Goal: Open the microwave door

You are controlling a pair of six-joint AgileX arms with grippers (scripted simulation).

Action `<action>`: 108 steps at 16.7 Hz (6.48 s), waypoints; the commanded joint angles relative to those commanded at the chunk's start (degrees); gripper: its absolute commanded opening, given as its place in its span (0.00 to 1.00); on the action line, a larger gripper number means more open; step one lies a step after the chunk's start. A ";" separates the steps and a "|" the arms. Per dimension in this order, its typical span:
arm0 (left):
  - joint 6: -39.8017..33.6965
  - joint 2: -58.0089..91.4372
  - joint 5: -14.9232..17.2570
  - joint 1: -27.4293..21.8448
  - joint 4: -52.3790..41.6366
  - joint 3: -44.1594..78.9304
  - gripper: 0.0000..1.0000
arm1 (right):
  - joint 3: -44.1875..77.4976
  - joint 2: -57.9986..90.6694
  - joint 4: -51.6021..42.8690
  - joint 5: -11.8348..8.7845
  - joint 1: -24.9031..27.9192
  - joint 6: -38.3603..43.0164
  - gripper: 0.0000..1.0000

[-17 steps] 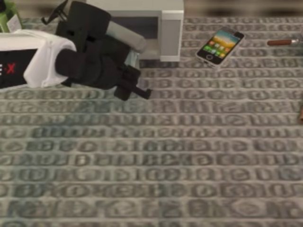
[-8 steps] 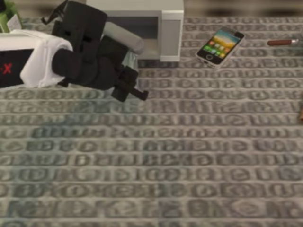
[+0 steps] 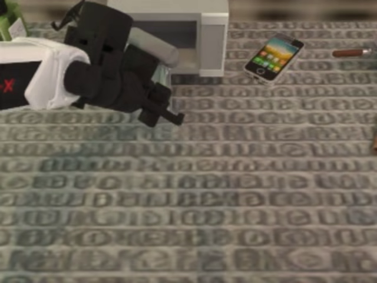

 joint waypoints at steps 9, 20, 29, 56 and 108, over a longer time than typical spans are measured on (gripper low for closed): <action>0.00 0.00 0.00 0.00 0.00 0.00 0.00 | 0.00 0.00 0.00 0.00 0.00 0.00 1.00; 5.15 -1.10 4.03 2.18 -1.19 -1.16 0.00 | 0.00 0.00 0.00 0.00 0.00 0.00 1.00; 5.27 -1.12 4.11 2.24 -1.23 -1.19 0.00 | 0.00 0.00 0.00 0.00 0.00 0.00 1.00; 10.58 -1.82 7.98 4.49 -3.00 -1.77 0.00 | 0.00 0.00 0.00 0.00 0.00 0.00 1.00; 16.05 -2.11 11.62 6.76 -5.31 -1.79 0.00 | 0.00 0.00 0.00 0.00 0.00 0.00 1.00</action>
